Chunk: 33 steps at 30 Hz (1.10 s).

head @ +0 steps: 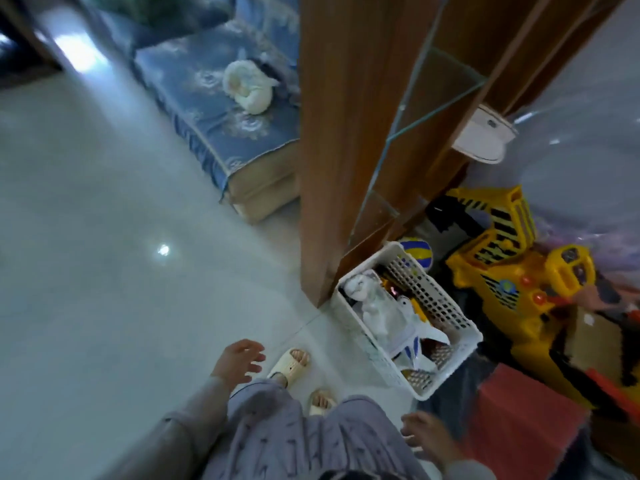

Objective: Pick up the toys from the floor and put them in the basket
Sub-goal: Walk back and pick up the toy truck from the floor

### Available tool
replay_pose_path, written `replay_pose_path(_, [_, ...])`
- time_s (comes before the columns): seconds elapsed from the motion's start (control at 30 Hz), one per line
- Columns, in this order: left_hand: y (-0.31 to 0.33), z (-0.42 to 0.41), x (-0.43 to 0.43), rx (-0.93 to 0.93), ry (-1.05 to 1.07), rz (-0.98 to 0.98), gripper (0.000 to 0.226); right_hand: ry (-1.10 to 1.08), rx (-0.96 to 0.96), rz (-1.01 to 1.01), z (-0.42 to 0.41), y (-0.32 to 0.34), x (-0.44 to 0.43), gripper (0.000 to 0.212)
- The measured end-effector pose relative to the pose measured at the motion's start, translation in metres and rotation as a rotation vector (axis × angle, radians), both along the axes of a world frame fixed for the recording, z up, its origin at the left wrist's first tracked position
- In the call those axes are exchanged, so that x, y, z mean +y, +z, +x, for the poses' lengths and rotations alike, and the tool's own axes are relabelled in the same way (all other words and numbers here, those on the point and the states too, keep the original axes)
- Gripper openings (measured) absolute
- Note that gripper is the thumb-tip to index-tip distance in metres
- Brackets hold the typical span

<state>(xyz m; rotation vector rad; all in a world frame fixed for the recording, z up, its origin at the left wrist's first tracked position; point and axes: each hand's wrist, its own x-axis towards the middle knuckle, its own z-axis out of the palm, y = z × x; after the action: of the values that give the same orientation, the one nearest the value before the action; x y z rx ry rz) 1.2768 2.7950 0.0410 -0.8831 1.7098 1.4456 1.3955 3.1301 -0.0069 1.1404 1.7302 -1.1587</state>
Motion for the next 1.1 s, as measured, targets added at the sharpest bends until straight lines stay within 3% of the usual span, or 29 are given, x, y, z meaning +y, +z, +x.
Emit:
replay_pose_path(0.2, [-0.032, 0.15, -0.037, -0.141, 0.218, -0.147, 0.02, 0.537, 0.013, -0.035, -0.047, -0.004, -0.03, 0.013])
replay_pose_path(0.37, [-0.037, 0.266, -0.041, -0.253, 0.53, -0.173, 0.02, 0.787, 0.09, -0.085, -0.08, -0.002, -0.093, 0.008])
replay_pose_path(0.5, [-0.039, 0.322, -0.034, -0.335, 0.625, -0.263, 0.026, 0.924, 0.136, -0.14, -0.103, 0.008, -0.15, 0.011])
replay_pose_path(0.7, [-0.047, 0.316, -0.052, -0.39, 0.714, -0.246, 0.028, 1.061, 0.15, -0.182, -0.127, 0.012, -0.22, 0.012])
replay_pose_path(0.87, [-0.054, 0.265, -0.119, -0.36, 0.687, -0.245, 0.021, 1.07, 0.102, -0.156, -0.15, 0.006, -0.269, 0.013])
replay_pose_path(1.1, [-0.033, 0.174, -0.262, -0.188, 0.626, -0.242, 0.016, 0.684, 0.04, -0.085, -0.203, -0.006, -0.328, 0.011])
